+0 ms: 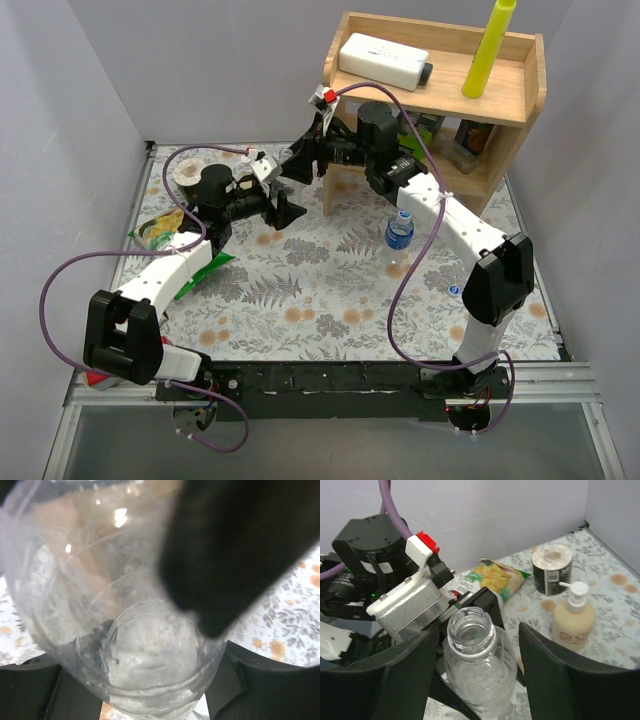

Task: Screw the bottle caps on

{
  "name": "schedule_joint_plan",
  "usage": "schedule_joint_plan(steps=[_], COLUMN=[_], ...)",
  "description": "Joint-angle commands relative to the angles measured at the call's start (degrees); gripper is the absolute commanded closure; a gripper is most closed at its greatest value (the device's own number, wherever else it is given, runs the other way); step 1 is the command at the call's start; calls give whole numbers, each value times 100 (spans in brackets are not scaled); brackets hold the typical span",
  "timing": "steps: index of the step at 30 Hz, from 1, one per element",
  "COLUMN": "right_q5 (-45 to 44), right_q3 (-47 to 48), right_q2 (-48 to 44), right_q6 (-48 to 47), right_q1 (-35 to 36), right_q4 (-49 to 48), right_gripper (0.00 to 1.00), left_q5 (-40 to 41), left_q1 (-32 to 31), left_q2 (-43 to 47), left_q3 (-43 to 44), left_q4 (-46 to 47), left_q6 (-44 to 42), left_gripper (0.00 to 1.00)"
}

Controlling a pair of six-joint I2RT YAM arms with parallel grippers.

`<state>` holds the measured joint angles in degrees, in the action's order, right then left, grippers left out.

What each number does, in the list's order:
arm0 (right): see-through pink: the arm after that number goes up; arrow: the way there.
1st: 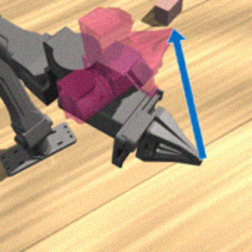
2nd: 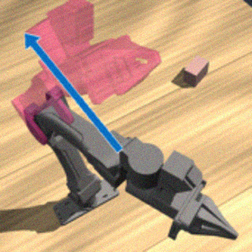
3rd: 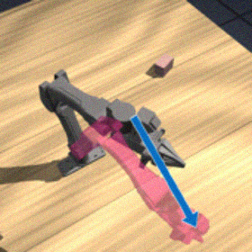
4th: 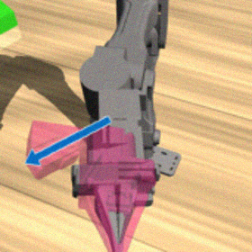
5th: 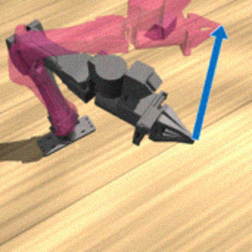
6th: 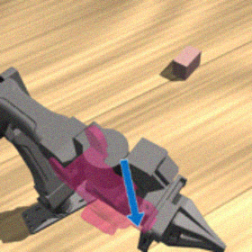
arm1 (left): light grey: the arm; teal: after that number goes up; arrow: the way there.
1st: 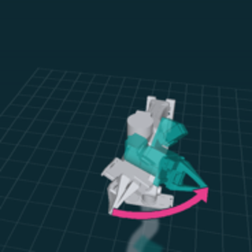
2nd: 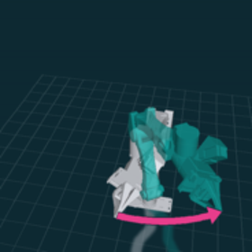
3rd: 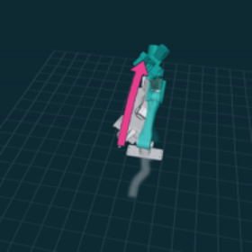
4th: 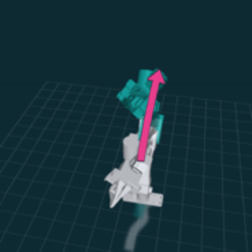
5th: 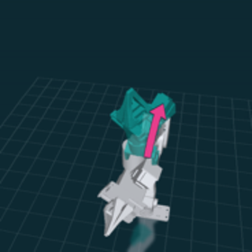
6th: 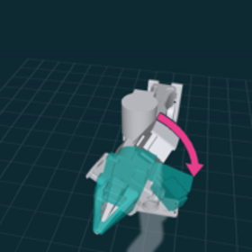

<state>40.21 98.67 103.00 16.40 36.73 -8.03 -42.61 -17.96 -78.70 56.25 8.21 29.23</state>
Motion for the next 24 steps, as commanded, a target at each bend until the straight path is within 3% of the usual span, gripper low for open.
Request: schedule_joint_plan(steps=[1, 8, 14, 19, 21, 24], right_q5=[-197, -618, -1365, -1384, -1297, -868], right_q3=[328, -293, -1656, -3405, -3783, -4364], right_q2=[-806, -2318, -3724, -4621, -4666, -4343], right_q6=[-1321, -4494, -6271, -7018, -7527, -8415], right_q1=[-17, -377, -860, -1973, -2388, -3617], right_q4=[1060, 4403, 7276, 7518, 7396, 7474], right_gripper=[22, 18, 26, 31, 34, 36], left_q5=[-502, -1431, -1259, -477, -223, 165], left_q1=[-24, -59, -559, -902, -929, -999], left_q2=[311, 469, 346, 136, 48, 21], left_q3=[-307, -782, -396, -115, -105, -114], left_q4=[110, 225, -1355, -2990, -3533, -4062], left_q6=[337, 285, -619, -1998, -2394, -2897], left_gripper=[95, 100, 100, 100, 100, 100])
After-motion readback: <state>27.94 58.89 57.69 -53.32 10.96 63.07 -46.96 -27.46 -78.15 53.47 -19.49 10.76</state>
